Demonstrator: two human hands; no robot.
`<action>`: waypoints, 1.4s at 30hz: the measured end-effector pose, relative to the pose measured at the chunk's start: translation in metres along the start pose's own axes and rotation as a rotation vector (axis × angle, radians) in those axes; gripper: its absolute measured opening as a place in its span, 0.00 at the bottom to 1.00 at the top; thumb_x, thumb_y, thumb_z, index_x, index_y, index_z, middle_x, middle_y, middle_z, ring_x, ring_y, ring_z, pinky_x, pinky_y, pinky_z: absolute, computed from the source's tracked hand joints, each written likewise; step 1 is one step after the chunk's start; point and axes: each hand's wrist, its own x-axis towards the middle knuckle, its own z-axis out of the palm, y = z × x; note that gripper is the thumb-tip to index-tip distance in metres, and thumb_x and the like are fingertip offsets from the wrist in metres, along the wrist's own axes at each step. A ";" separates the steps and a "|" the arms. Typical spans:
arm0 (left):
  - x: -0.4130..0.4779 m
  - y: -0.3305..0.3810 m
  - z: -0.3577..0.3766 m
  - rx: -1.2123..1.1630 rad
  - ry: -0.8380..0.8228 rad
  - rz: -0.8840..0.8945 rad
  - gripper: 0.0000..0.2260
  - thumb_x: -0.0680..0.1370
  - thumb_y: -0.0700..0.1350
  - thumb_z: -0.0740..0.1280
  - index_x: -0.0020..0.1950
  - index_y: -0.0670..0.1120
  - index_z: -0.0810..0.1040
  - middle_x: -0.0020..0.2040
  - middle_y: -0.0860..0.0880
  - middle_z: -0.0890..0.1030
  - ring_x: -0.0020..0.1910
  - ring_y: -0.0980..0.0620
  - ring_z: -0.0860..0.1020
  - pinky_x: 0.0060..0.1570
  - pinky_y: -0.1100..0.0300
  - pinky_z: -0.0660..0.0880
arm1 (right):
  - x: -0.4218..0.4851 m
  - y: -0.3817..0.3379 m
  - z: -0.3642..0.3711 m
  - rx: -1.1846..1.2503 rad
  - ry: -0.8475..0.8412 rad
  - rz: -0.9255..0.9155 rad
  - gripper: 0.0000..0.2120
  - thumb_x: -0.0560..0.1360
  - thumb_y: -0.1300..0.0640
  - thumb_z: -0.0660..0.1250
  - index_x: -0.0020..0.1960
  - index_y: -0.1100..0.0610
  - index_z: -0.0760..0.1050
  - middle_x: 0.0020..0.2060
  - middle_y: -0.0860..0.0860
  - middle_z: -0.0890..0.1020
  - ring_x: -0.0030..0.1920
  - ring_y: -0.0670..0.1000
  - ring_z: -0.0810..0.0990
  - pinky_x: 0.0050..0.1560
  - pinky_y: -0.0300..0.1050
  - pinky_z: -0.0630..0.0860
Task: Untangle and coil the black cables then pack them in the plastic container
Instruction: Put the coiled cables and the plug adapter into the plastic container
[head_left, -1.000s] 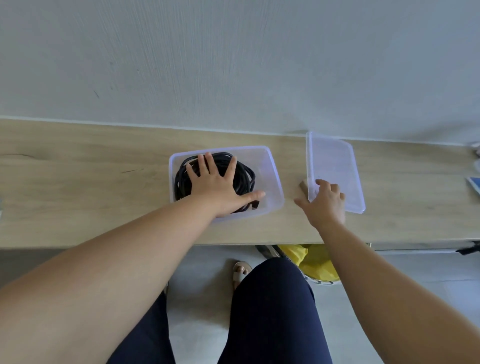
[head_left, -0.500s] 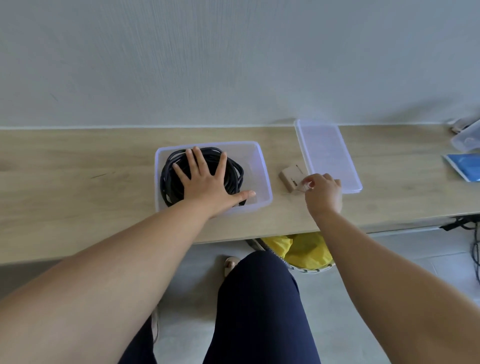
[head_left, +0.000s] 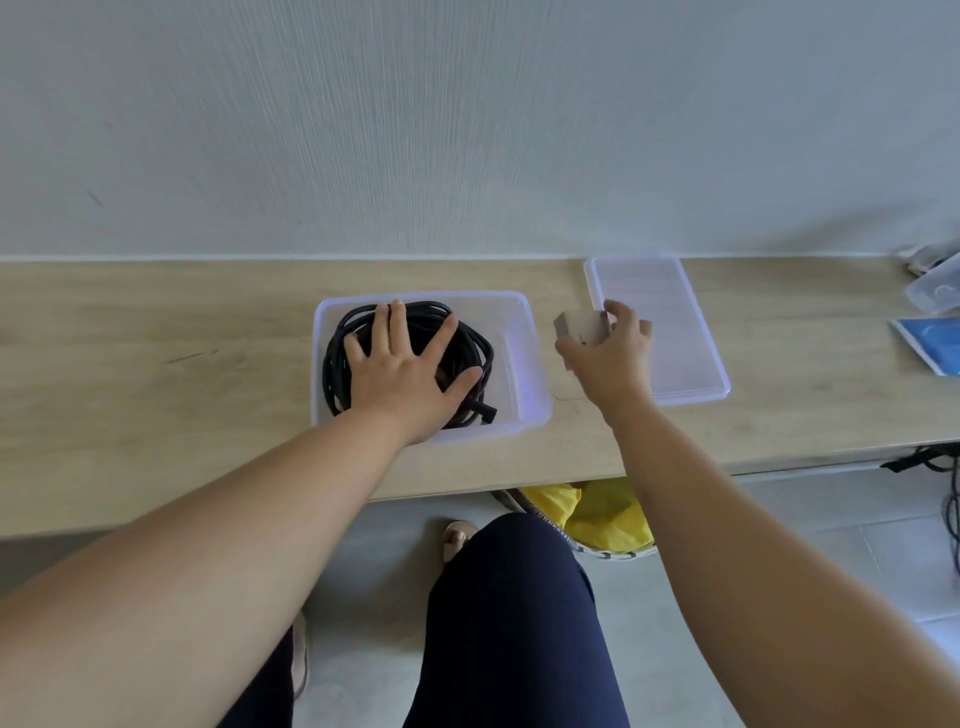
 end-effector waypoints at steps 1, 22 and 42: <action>0.000 -0.002 0.000 0.003 0.005 0.004 0.31 0.76 0.69 0.43 0.76 0.62 0.40 0.77 0.40 0.39 0.76 0.42 0.37 0.70 0.38 0.43 | -0.005 -0.009 -0.001 0.038 -0.022 -0.033 0.32 0.70 0.55 0.71 0.71 0.54 0.63 0.58 0.48 0.61 0.51 0.49 0.71 0.51 0.48 0.77; 0.000 -0.005 0.003 -0.068 0.017 0.034 0.32 0.76 0.70 0.43 0.76 0.61 0.39 0.77 0.41 0.37 0.75 0.43 0.35 0.70 0.38 0.39 | -0.034 -0.029 0.049 -1.202 -0.143 -0.545 0.12 0.76 0.50 0.65 0.58 0.52 0.72 0.57 0.50 0.73 0.57 0.54 0.69 0.44 0.43 0.62; -0.001 -0.003 0.000 -0.027 -0.011 0.010 0.31 0.76 0.69 0.44 0.76 0.60 0.40 0.77 0.40 0.37 0.76 0.42 0.36 0.71 0.39 0.40 | -0.054 0.057 0.017 -0.438 -0.077 -0.019 0.20 0.79 0.52 0.58 0.70 0.54 0.67 0.70 0.50 0.68 0.69 0.54 0.65 0.64 0.51 0.66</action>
